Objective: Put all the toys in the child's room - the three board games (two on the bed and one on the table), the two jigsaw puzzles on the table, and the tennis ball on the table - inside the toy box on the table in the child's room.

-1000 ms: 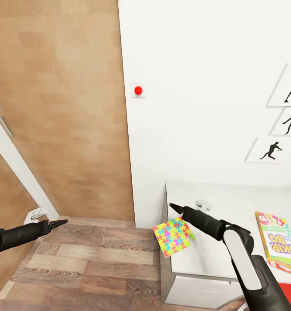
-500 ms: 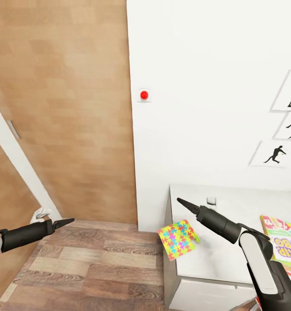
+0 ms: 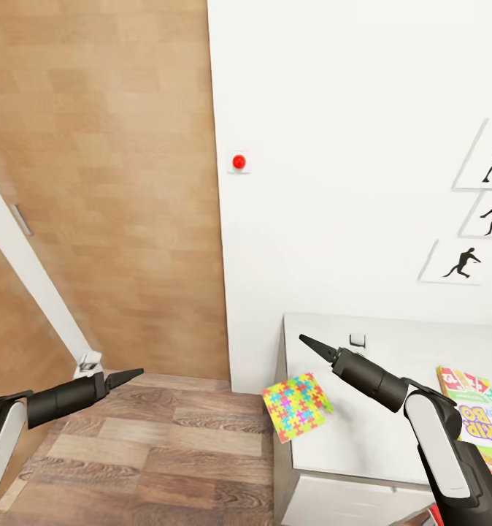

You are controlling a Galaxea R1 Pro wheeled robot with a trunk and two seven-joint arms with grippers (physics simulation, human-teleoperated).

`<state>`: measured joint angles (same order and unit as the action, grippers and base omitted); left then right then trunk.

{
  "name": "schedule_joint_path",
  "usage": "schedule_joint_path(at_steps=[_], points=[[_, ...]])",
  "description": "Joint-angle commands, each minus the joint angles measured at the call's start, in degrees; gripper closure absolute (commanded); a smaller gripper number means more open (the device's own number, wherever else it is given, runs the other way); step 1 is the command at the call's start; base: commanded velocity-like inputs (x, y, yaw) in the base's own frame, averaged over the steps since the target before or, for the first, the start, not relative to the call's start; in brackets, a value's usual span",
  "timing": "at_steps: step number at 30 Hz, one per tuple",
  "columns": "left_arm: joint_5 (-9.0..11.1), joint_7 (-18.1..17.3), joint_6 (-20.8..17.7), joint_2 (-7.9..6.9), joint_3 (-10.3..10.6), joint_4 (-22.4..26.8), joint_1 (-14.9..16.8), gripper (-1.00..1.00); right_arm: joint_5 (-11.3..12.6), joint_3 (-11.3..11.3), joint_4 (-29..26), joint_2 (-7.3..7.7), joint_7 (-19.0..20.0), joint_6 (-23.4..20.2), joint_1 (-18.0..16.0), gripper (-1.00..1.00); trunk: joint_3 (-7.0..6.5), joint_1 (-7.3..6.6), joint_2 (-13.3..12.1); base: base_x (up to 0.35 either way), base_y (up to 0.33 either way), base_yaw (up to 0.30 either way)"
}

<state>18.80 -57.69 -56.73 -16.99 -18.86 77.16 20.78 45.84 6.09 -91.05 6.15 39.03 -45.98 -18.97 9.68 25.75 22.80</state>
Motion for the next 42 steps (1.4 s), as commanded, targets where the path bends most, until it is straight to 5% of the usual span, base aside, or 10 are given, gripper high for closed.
schedule_joint_path(at_steps=[1,19,24,26,31,36,42], points=[[-0.07,-0.36,-0.23,0.12,-0.04,0.01,0.05,-1.0,0.13,0.06,-0.01,0.0,0.08,-0.36,-0.05,-1.0,0.12,0.03,0.12,0.0,-0.067,0.0],[0.01,-1.09,-0.39,0.56,-0.02,0.01,0.05,-1.0,0.22,0.0,-0.01,-0.08,0.08,-0.43,-0.04,-1.0,0.12,0.03,0.12,0.0,-0.174,0.0],[0.01,-4.36,-0.53,0.56,-0.03,-0.03,0.05,-1.0,0.22,-0.02,-0.04,-0.1,0.51,-0.46,-0.04,-1.0,0.12,0.03,0.12,0.0,-0.069,0.0],[-0.01,-7.1,-0.57,0.56,-0.03,-0.06,0.05,-1.0,0.22,-0.04,-0.06,-0.14,1.83,-0.46,-0.04,-1.0,0.12,0.03,0.12,0.0,-0.018,0.0],[-0.05,-14.37,-2.09,0.35,-0.17,-0.08,0.05,-1.0,0.22,-0.37,-0.09,-0.63,13.78,-0.58,-0.05,-1.0,0.12,0.03,0.12,0.0,-0.005,0.0],[0.03,-15.47,-2.94,0.3,-0.46,-0.08,0.05,-1.0,0.22,-0.4,-0.09,-0.74,20.25,-0.91,-0.02,-1.0,0.12,0.03,0.12,0.0,0.0,0.0],[-0.01,-15.44,-3.17,0.56,-0.29,-0.29,0.1,-1.0,0.15,-0.34,-0.09,-0.83,21.77,-0.72,-0.01,-1.0,0.83,0.91,1.72,0.0,0.0,0.0]])
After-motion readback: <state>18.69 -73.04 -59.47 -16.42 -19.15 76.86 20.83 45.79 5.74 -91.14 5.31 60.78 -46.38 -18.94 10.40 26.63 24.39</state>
